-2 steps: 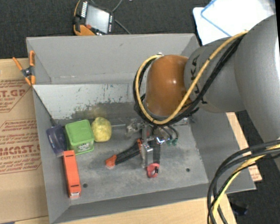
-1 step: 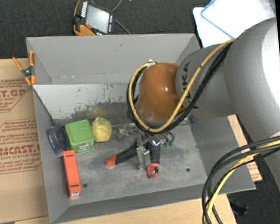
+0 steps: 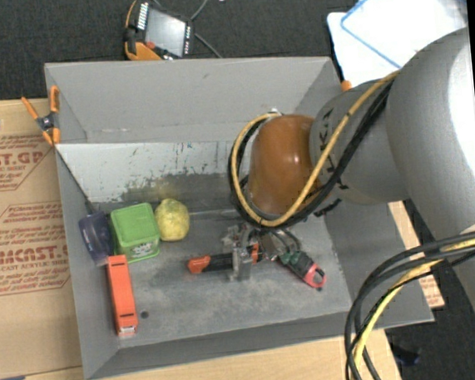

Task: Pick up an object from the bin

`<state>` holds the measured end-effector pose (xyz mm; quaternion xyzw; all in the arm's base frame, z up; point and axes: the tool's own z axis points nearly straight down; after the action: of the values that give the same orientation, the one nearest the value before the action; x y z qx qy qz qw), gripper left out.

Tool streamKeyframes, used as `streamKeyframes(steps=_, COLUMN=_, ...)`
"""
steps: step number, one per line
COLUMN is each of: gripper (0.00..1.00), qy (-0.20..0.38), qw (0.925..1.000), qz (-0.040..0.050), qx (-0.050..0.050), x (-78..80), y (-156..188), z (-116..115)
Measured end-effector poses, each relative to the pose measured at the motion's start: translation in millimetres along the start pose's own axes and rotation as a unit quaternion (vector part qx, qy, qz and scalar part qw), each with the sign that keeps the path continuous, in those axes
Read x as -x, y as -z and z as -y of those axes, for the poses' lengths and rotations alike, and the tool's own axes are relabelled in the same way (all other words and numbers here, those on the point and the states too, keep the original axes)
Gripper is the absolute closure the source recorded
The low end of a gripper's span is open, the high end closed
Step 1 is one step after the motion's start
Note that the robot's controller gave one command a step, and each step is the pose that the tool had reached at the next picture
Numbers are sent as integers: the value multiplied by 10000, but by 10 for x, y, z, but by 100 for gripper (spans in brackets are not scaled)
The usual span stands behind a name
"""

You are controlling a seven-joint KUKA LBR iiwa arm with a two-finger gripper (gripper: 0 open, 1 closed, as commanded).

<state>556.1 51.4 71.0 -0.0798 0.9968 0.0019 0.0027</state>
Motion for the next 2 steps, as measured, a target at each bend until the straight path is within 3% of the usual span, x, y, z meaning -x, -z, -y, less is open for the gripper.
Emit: streamKeyframes(steps=2, gripper=100, qy=3, qw=10000, qz=-29, qx=2, x=-18, y=134, z=-4)
